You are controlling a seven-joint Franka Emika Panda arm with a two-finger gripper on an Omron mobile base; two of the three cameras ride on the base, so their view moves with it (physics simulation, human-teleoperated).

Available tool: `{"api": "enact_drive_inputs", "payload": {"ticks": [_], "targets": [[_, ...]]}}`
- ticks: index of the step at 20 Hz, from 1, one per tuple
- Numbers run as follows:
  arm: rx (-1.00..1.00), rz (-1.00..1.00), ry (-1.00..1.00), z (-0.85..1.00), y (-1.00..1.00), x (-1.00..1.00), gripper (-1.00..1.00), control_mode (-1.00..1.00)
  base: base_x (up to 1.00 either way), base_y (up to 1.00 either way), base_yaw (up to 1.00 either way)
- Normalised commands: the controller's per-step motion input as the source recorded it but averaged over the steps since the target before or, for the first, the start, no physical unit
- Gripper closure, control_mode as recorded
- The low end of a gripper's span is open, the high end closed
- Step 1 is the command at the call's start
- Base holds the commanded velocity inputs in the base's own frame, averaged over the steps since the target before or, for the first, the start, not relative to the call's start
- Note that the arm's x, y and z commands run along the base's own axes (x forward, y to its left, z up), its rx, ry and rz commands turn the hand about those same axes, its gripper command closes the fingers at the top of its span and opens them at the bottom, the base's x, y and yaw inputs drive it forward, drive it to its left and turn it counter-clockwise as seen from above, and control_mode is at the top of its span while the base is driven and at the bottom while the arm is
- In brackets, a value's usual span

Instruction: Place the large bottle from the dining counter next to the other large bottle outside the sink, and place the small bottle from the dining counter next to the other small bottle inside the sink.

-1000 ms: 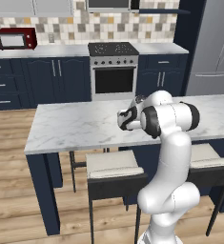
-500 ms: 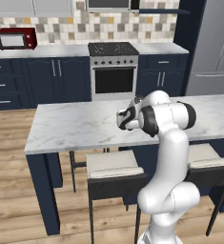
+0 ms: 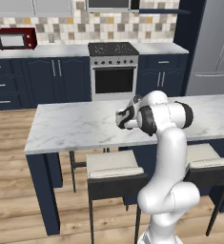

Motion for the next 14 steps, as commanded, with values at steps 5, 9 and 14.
{"api": "enact_drive_inputs", "payload": {"ticks": [5,9,14], "targets": [[0.00,0.00,0.00,0.00,0.00,0.00,1.00,-1.00,0.00,0.00,0.00],[0.00,0.00,-0.02,0.18,0.00,-0.04,1.00,-1.00,0.00,0.00,0.00],[0.00,0.00,-0.05,0.43,0.00,-0.20,1.00,-1.00,0.00,0.00,0.00]]}}
